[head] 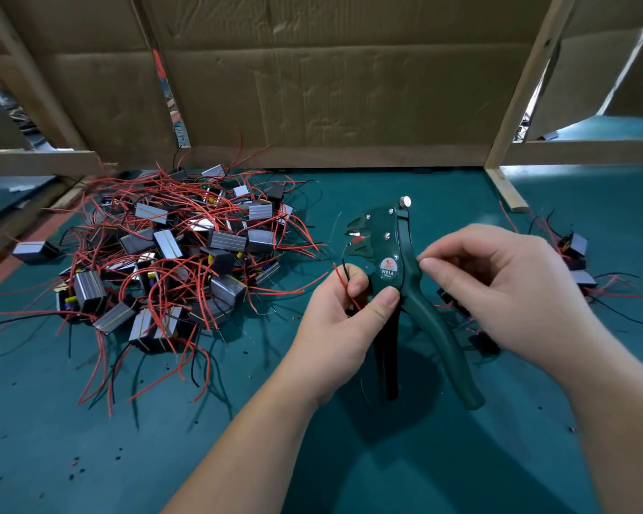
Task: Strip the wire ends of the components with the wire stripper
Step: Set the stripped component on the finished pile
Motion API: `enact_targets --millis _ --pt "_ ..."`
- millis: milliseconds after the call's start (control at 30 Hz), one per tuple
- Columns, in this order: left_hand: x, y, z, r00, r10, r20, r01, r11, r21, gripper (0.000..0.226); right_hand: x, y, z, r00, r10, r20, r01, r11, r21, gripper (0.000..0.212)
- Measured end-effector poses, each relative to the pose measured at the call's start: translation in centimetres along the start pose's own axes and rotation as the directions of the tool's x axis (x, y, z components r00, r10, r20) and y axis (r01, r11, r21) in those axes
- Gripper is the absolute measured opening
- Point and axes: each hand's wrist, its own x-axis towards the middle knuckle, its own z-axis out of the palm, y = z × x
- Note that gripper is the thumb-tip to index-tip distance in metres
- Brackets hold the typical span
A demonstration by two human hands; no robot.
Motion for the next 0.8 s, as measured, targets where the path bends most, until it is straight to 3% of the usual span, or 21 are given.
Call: enact_targets --millis 133,267,367,433,500,567,600,733,800 --pt "0.1 -0.2 -0.3 1.000 0.000 0.010 0.000 1.000 -0.009 0.031 0.0 -0.2 -1.2 0.984 -0.092 0.154 0.115 0.981 -0.155 0.015" --pt "-0.1 -0.8 0.5 1.000 0.002 -0.005 -0.002 1.000 0.006 0.034 0.0 -0.3 -2.7 0.953 -0.072 0.293 0.135 0.970 -0.203 0.015" --pt "0.6 -0.2 -0.3 0.994 -0.027 -0.107 0.006 0.981 -0.194 0.040 -0.5 0.0 -2.9 0.919 -0.014 0.395 0.129 0.955 -0.268 0.018" --pt "1.1 0.3 -1.6 0.989 -0.027 -0.143 -0.010 0.968 -0.250 0.031 -1.0 1.0 -3.1 0.959 0.030 0.280 0.075 0.932 -0.355 0.020" --pt "1.3 0.3 -2.4 0.987 -0.020 -0.161 -0.012 0.980 -0.199 0.029 -0.8 2.0 -4.2 0.998 0.048 -0.028 -0.056 0.910 -0.412 0.020" --pt "1.2 0.1 -2.3 0.986 -0.032 -0.164 0.003 0.986 -0.169 0.033 -0.1 2.7 -6.3 0.954 0.046 -0.297 -0.136 0.946 -0.293 0.009" --pt "1.2 -0.1 -2.2 0.987 -0.038 -0.159 0.013 0.988 -0.156 0.036 0.1 3.1 -7.5 0.948 0.032 -0.317 -0.129 0.948 -0.291 0.012" --pt "1.1 -0.2 -1.7 0.989 -0.047 -0.143 0.037 0.996 -0.076 0.038 1.3 4.3 -10.2 0.997 0.013 -0.071 -0.046 0.875 -0.481 0.041" --pt "1.0 -0.1 -1.6 0.990 -0.050 -0.135 0.040 0.996 -0.079 0.043 1.4 3.7 -8.8 0.999 -0.001 -0.034 -0.015 0.878 -0.478 0.046"
